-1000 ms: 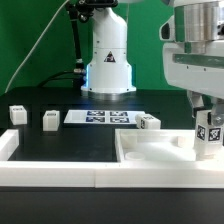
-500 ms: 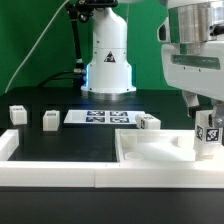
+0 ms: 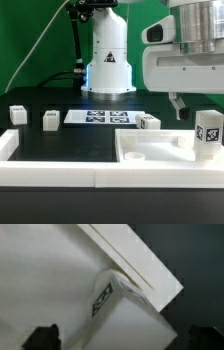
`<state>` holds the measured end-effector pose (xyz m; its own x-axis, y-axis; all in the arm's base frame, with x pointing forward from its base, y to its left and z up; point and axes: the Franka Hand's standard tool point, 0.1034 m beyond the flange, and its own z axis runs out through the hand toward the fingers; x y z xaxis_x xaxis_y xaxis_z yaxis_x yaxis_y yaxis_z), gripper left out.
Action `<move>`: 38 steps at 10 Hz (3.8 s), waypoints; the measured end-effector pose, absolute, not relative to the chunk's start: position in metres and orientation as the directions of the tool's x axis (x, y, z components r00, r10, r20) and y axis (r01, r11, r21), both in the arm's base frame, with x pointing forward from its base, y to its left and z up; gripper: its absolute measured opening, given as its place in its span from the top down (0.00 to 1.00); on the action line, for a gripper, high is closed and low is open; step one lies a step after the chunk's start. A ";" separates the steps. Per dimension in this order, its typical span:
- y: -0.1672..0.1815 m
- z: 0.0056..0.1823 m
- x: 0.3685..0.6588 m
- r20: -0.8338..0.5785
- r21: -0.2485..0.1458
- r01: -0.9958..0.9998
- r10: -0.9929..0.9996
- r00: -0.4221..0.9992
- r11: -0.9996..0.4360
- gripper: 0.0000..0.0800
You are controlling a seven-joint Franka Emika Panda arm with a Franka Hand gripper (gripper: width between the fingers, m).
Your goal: Assemble one leg
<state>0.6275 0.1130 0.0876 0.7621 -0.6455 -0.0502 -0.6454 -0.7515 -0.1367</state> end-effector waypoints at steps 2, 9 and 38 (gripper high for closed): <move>0.114 0.084 0.626 -0.009 -0.120 -0.447 -0.449 0.894 -0.887 0.19; 0.114 0.082 0.625 0.042 -0.042 -0.022 -0.023 0.999 -0.999 0.35; 0.122 0.077 0.630 -0.014 -0.085 -0.548 -0.549 0.836 -0.832 0.19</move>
Offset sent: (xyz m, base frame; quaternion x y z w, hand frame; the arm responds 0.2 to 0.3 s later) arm 0.0038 -0.0002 -0.0016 -0.0933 0.0319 -0.2498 0.9633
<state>0.6296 0.1216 0.0768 0.8356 -0.5492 -0.0141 -0.5482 -0.8320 -0.0851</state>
